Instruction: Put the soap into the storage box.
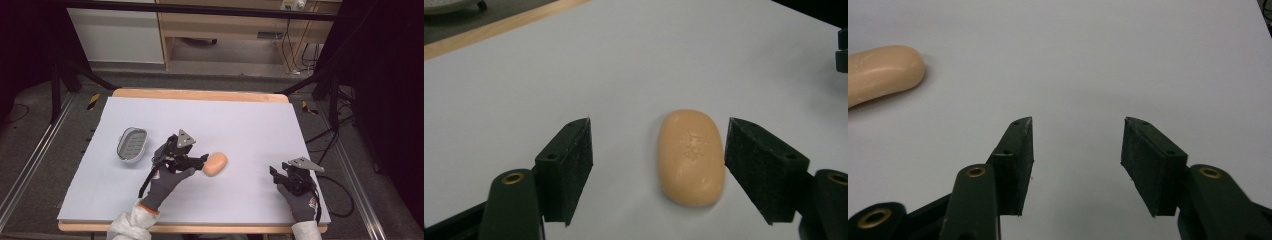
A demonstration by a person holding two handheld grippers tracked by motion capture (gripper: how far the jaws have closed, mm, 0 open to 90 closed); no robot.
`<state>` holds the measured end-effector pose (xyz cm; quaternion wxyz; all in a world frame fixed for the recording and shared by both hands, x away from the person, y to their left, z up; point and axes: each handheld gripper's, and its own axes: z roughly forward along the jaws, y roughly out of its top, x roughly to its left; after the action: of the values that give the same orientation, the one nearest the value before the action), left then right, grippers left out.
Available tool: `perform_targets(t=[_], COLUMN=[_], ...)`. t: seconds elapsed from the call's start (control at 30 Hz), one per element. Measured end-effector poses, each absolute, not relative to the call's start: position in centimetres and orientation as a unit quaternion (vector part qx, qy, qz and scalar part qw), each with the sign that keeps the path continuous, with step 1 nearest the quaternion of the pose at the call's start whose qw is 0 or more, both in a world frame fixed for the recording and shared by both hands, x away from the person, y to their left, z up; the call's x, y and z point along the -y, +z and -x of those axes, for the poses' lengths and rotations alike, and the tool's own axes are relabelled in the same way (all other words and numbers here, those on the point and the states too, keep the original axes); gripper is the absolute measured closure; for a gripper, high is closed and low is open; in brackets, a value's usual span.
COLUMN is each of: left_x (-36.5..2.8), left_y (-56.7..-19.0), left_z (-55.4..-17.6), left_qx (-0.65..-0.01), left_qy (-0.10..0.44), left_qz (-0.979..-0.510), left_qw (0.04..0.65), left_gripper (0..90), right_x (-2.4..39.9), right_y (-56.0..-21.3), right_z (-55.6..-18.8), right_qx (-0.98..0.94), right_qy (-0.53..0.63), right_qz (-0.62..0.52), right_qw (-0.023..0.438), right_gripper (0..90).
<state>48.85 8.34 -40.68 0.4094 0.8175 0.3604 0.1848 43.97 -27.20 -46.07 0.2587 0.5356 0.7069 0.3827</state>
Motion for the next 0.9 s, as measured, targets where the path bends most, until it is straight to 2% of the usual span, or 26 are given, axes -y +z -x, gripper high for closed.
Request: perform_targets(t=[0.4, 0.9], left_x=[-4.7, -3.0], left_y=[-43.3, -45.6], left_z=[-50.0, -51.2], left_qx=[-0.350, -0.352], left_qy=[0.156, 0.138], left_qz=[-0.843, -0.859], left_qw=[0.377, 0.345], left_gripper=[25.5, 25.4], right_x=[27.2, 27.2], right_y=[-46.1, -46.1], right_z=[-44.0, -44.1], right_qx=[-0.711, -0.715], right_qy=[0.380, 0.380], right_qz=[-0.533, -0.531], right_qw=[0.258, 0.250], right_gripper=[50.6, 54.3])
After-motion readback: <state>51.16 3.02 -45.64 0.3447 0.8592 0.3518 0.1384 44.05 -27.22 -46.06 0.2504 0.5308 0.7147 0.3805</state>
